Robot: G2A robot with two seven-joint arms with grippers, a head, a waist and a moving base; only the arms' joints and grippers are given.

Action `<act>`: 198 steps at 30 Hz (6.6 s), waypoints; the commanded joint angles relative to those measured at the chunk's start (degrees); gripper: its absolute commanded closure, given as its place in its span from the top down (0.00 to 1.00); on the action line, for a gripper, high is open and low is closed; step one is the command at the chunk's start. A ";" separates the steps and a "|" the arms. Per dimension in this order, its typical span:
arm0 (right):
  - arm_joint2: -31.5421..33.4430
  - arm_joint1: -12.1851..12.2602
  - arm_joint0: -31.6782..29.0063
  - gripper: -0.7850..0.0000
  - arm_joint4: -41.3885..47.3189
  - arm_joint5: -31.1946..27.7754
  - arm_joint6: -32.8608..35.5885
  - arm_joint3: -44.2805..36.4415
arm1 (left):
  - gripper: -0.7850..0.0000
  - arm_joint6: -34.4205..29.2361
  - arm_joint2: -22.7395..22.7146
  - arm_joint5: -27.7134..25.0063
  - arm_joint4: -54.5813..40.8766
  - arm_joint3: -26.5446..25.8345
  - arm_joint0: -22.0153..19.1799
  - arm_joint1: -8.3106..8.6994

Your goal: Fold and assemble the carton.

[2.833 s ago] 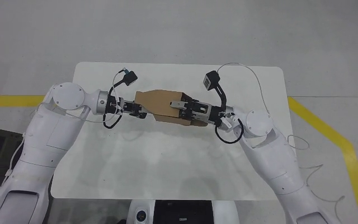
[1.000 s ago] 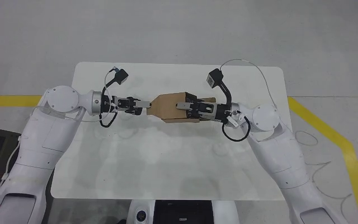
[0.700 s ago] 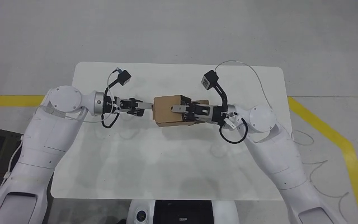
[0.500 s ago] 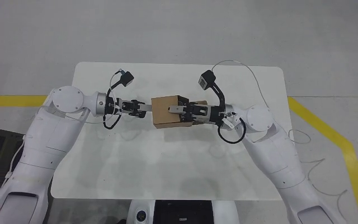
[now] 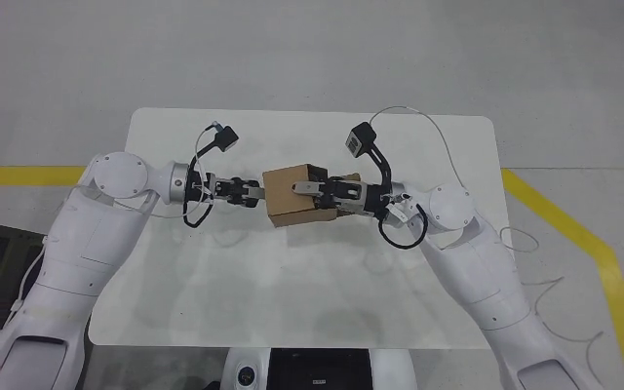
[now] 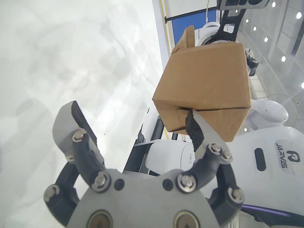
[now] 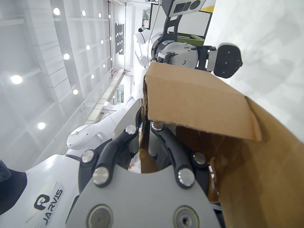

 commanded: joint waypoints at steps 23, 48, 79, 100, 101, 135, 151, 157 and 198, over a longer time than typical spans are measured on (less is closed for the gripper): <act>-0.90 -0.33 0.07 0.00 -1.00 2.13 -3.54 0.31 | 1.00 4.04 -3.19 -1.67 4.84 -6.82 4.40 1.17; -0.93 -0.56 -0.57 0.00 1.15 2.30 -3.01 -0.85 | 1.00 5.37 -0.92 -0.97 4.38 -4.14 3.41 0.52; -4.92 -1.01 1.36 0.00 -19.49 10.14 -17.95 4.00 | 1.00 18.86 -7.46 -10.67 21.42 -7.63 8.53 2.23; -5.74 -1.31 -4.76 0.86 -20.83 21.91 -19.39 -1.10 | 1.00 31.27 -7.18 -17.59 42.32 -12.92 13.07 2.57; -5.39 -1.20 -5.13 0.91 -20.93 22.26 -19.22 -1.83 | 1.00 31.90 -7.02 -17.80 43.29 -13.19 13.18 2.54; -0.42 -0.29 -0.71 1.00 -18.77 21.52 -7.15 -3.35 | 1.00 60.34 -3.54 -27.20 79.89 -17.75 16.32 1.62; 6.55 1.75 -6.32 0.00 -17.86 18.04 -3.50 -10.01 | 1.00 68.20 4.64 -23.65 91.31 -13.18 13.67 -0.87; 6.93 1.86 -6.59 0.00 -17.94 17.59 -3.62 -10.36 | 1.00 68.52 5.82 -25.37 89.99 -11.42 12.73 -1.51; -1.83 2.45 -7.05 0.00 -35.10 32.13 -5.08 -7.52 | 1.00 70.13 9.94 -29.24 87.75 -3.31 7.90 -4.46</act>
